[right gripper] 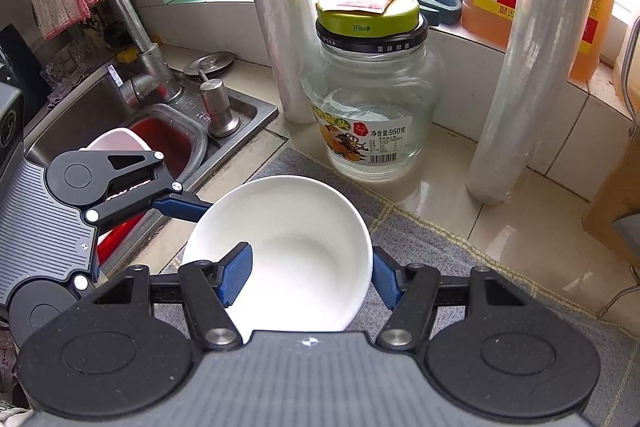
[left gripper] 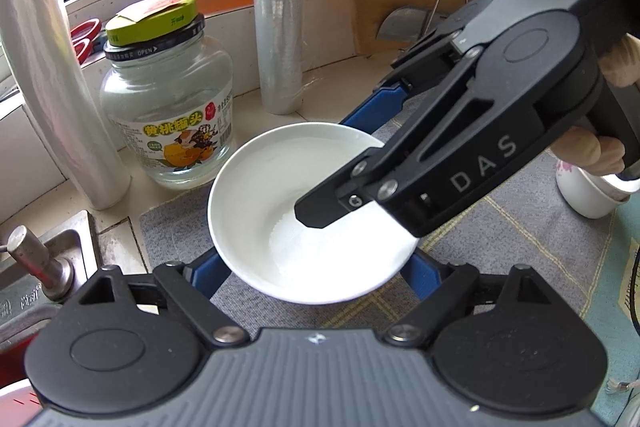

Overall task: Organize plates and bowls
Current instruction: 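Lift the white bowl with the right gripper and carry it toward the nested bowls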

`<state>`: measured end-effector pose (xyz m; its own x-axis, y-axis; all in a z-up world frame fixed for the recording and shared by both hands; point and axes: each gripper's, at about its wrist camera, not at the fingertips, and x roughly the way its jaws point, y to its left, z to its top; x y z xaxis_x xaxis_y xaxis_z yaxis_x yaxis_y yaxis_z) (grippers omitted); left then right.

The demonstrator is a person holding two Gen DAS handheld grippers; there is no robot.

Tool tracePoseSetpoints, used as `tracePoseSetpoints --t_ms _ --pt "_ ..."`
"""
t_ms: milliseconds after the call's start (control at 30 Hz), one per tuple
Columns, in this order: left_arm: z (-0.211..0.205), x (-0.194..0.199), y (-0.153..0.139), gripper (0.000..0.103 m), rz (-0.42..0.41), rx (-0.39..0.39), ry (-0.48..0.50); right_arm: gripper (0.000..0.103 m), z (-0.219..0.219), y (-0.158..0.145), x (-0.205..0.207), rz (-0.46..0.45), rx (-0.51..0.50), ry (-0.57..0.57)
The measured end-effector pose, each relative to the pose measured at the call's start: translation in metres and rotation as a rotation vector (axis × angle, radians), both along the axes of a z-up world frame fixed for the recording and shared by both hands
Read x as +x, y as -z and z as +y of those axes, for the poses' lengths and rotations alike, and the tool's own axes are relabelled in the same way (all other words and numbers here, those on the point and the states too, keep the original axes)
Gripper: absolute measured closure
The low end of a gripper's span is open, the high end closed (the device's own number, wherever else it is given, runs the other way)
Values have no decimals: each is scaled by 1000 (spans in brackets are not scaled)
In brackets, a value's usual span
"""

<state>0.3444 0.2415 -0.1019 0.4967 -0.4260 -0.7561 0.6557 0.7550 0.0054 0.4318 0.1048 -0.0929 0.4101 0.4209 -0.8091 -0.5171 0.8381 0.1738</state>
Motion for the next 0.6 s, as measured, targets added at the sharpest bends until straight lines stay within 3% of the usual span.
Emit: tracePoseSetpoints --t_ms 600 --pt "-17 -42 -20 13 16 10 79 34 -20 -22 -62 -25 -7 56"
